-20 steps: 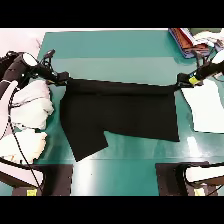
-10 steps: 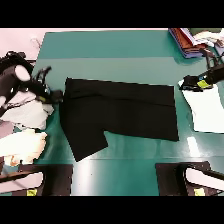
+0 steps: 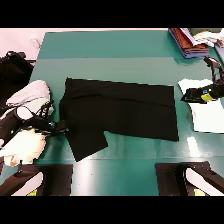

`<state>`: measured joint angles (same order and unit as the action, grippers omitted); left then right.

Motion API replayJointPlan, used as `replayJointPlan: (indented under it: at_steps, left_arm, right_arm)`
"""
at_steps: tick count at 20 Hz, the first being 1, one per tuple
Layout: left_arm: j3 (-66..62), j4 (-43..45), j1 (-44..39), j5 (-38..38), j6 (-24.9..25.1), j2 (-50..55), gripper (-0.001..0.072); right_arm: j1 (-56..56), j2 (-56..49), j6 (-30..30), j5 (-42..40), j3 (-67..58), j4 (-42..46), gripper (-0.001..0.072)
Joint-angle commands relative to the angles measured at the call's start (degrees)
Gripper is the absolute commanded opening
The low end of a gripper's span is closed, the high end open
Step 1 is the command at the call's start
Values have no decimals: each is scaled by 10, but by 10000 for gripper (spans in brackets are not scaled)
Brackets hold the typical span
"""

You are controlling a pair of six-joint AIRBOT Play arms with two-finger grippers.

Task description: Fold the shirts.

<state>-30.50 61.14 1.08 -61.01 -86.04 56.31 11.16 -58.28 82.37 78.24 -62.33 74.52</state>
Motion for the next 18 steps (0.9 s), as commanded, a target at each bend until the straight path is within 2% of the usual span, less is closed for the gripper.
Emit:
replayJointPlan:
  at_steps: [1,4,5,6,10,12,13,18]
  left_arm:
    - [33,-48,-15,50,10,-10,472]
    - [34,-48,-40,50,9,-10,470]
    - [34,-48,-40,49,5,-10,330]
    - [32,-46,-40,48,6,-11,21]
    - [3,-45,-40,26,11,-12,21]
    - [-12,-46,-40,16,23,-12,21]
    - [-15,-46,-40,16,25,-11,22]
    - [-16,-46,-40,25,25,-11,21]
  right_arm:
    - [0,23,0,-2,18,0,337]
    - [21,37,0,10,18,1,336]
    - [35,37,-5,23,18,2,336]
    - [55,37,-15,39,21,3,337]
    - [174,38,-23,59,122,3,339]
    - [232,30,-23,47,202,0,415]
    - [251,20,-24,38,236,-2,416]
    - [270,-55,-74,-10,339,-115,409]
